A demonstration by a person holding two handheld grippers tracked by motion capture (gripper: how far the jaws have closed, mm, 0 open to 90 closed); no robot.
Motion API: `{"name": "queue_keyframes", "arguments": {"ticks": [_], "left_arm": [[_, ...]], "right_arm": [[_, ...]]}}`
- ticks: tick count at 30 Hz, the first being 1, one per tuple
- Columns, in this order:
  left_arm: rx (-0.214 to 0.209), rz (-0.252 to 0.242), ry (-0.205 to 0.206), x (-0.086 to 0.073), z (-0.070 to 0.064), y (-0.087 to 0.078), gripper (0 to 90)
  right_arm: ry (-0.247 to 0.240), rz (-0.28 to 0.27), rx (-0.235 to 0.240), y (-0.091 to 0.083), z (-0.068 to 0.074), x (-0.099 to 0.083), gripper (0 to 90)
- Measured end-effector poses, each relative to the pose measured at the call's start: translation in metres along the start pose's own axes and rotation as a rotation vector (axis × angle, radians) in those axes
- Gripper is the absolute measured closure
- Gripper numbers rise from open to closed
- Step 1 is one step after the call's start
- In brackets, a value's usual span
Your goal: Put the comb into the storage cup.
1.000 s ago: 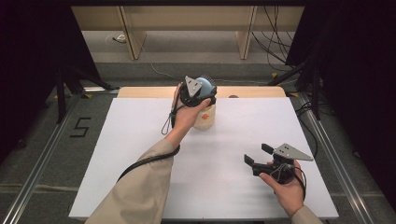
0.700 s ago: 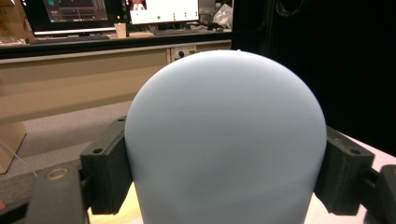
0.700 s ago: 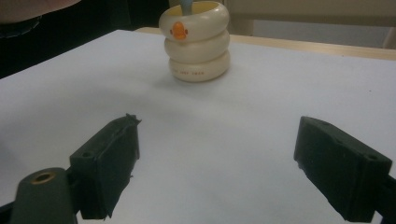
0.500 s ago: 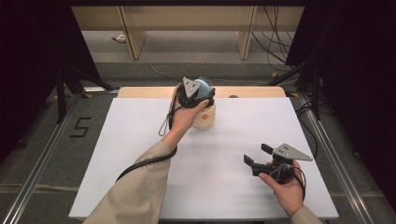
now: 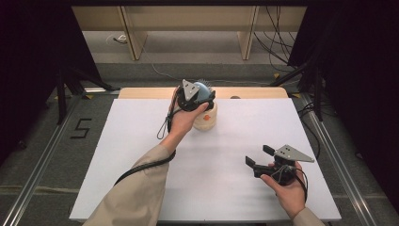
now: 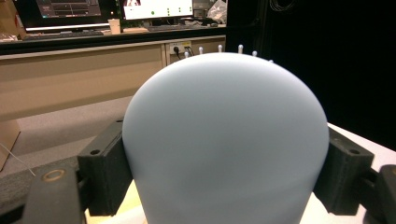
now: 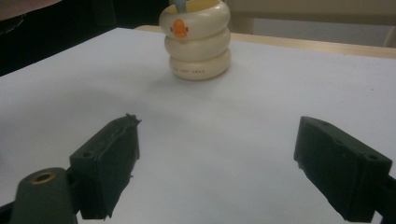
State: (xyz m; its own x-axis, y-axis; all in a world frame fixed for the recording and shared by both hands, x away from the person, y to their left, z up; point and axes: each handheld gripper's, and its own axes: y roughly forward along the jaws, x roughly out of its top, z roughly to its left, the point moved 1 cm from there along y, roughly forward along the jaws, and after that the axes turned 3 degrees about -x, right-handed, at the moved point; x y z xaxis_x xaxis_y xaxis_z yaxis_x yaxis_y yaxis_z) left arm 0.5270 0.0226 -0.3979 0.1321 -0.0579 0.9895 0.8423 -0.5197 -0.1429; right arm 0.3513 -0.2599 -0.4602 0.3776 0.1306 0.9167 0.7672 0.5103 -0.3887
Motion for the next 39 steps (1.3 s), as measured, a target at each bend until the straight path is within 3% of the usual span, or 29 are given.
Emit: {"name": "queue_keyframes", "arguments": {"ticks": [20, 29, 39], "left_arm": [[-0.009, 0.006, 0.017, 0.001, 0.004, -0.011, 14.4], [-0.030, 0.013, 0.014, 0.004, 0.004, -0.014, 5.3], [-0.054, 0.013, 0.026, 0.009, 0.002, -0.021, 1.3]], "right_arm": [[-0.001, 0.005, -0.001, 0.001, 0.000, -0.001, 15.2], [0.001, 0.004, -0.003, 0.001, 0.000, -0.001, 15.2], [0.001, 0.006, -0.005, 0.001, 0.000, -0.001, 15.2]]}}
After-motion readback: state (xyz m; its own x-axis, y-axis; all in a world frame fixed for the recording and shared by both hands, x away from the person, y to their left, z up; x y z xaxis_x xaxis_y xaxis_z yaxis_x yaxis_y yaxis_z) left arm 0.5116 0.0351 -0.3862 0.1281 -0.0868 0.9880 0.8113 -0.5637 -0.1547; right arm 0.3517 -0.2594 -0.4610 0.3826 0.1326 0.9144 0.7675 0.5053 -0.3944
